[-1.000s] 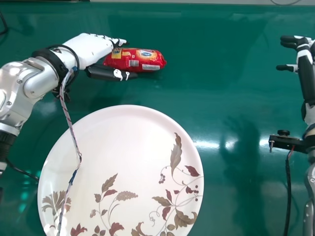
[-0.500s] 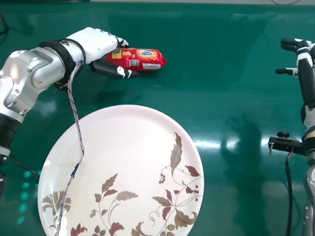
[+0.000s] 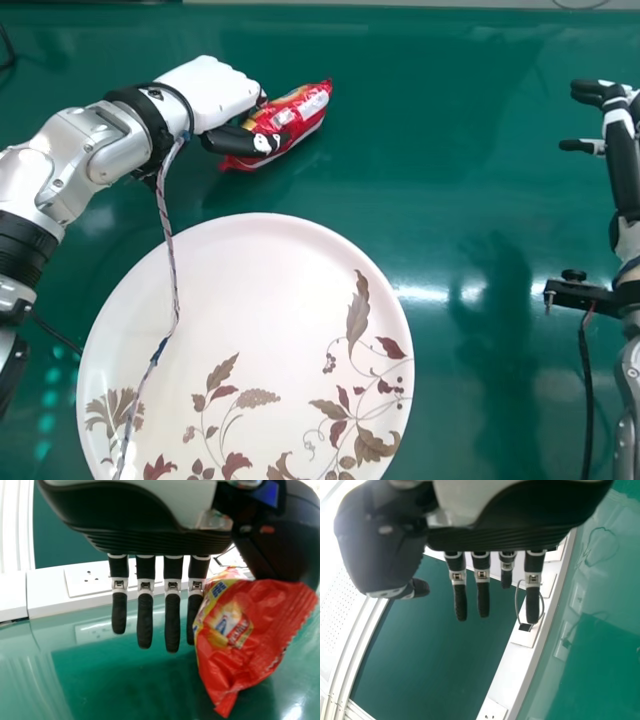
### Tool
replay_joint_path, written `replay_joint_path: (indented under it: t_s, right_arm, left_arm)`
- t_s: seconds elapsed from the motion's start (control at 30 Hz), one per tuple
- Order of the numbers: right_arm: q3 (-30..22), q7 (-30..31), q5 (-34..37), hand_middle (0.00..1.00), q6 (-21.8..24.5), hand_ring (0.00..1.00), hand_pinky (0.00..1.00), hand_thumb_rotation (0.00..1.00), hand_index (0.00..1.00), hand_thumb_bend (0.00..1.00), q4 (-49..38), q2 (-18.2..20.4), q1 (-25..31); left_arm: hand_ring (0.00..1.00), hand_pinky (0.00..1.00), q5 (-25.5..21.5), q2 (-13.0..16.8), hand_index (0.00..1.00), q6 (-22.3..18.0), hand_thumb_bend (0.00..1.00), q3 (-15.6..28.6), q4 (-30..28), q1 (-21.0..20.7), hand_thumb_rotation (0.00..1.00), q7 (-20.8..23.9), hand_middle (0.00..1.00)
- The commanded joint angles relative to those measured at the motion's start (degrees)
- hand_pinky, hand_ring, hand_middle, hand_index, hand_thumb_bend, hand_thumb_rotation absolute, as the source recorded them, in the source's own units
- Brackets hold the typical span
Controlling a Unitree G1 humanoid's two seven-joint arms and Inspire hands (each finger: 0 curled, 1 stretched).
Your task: Pick up biscuit and place it in the plate
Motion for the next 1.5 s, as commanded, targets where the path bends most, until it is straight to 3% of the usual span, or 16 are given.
replay_joint_path:
  t_s: [0.0,0.23,0.53,0.8,1.03,1.47]
  right_arm:
    - [-0.2,-0.6,0.3,0.80,-1.4,0.74,0.57,0.60,0.75,0.40,0.3,0.4,0.6]
    - [0.0,-0.6,0.0,0.79,-1.9,0.74,0.58,0.65,0.74,0.41,0.8,0.6,0.3]
    - [0.3,-0.7,-0.1,0.78,-2.5,0.74,0.56,0.62,0.73,0.39,1.3,0.7,-0.3]
    - [0.7,-1.2,-0.3,0.78,-2.3,0.74,0.58,0.63,0.73,0.41,1.3,0.7,-0.3]
    - [0.9,-1.3,-0.4,0.78,-2.1,0.74,0.57,0.63,0.74,0.43,1.2,0.8,-0.4]
    - [0.8,-1.4,-0.2,0.77,-1.6,0.73,0.56,0.61,0.72,0.41,0.8,1.0,-0.8]
  left_arm:
    - [0.42,0.45,1.4,0.3,0.48,-1.3,0.48,-1.5,1.0,-0.5,0.00,2.1,0.47]
    - [0.42,0.45,3.9,1.2,0.49,-1.6,0.47,-2.4,1.7,-1.2,0.00,4.1,0.47]
    - [0.43,0.40,3.3,1.9,0.49,-3.2,0.47,-1.6,2.4,-1.5,0.00,6.0,0.48]
    - [0.41,0.45,-0.5,3.6,0.48,-4.0,0.47,1.5,-1.2,-0.3,0.00,5.9,0.46]
    - [0.42,0.43,-4.5,5.2,0.48,-4.5,0.47,4.8,-2.6,1.6,0.00,6.1,0.47]
    - [0.42,0.43,-10.8,9.2,0.48,-3.7,0.47,11.3,-11.3,8.8,0.00,4.1,0.48]
